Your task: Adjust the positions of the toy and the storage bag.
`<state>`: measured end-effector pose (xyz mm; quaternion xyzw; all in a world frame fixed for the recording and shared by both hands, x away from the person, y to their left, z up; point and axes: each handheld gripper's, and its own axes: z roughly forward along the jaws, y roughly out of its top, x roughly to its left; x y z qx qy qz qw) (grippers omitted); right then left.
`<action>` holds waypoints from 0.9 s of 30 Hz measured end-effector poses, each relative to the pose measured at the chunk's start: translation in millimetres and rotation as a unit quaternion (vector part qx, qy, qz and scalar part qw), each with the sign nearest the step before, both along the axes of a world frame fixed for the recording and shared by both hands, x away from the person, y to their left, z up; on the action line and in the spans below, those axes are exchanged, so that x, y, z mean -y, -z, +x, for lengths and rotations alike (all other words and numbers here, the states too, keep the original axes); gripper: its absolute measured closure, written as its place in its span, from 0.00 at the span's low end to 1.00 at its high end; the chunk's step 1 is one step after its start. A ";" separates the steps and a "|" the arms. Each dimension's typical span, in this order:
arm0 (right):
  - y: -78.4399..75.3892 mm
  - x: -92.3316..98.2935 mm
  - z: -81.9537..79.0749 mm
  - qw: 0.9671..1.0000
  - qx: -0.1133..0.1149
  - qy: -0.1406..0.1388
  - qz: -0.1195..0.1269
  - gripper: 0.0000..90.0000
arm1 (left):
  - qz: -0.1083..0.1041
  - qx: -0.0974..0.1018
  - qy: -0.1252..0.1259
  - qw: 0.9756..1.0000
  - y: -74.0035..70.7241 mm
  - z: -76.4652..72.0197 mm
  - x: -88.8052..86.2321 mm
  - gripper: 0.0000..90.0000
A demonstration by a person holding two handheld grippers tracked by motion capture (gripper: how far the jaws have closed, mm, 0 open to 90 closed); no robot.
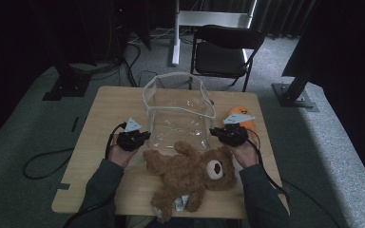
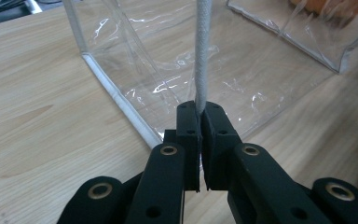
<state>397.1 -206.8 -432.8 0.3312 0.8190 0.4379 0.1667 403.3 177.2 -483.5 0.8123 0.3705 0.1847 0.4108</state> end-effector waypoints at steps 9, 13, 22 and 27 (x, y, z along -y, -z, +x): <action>-0.4 13.6 -15.6 1.000 0.001 0.009 0.005 0.95 | -0.027 0.005 0.028 0.999 -5.6 -3.5 3.1 0.83; 1.1 16.4 -22.6 1.000 0.000 0.008 0.008 0.95 | -0.031 0.009 0.040 0.999 -11.1 -5.3 5.1 0.88; 0.3 18.3 -39.3 1.000 0.005 0.005 -0.002 0.95 | -0.015 0.016 0.062 0.998 -14.9 -11.5 13.6 0.96; 0.5 21.7 -40.7 1.000 0.003 0.007 0.002 0.95 | -0.015 0.017 0.063 0.998 -14.6 -12.7 15.1 0.96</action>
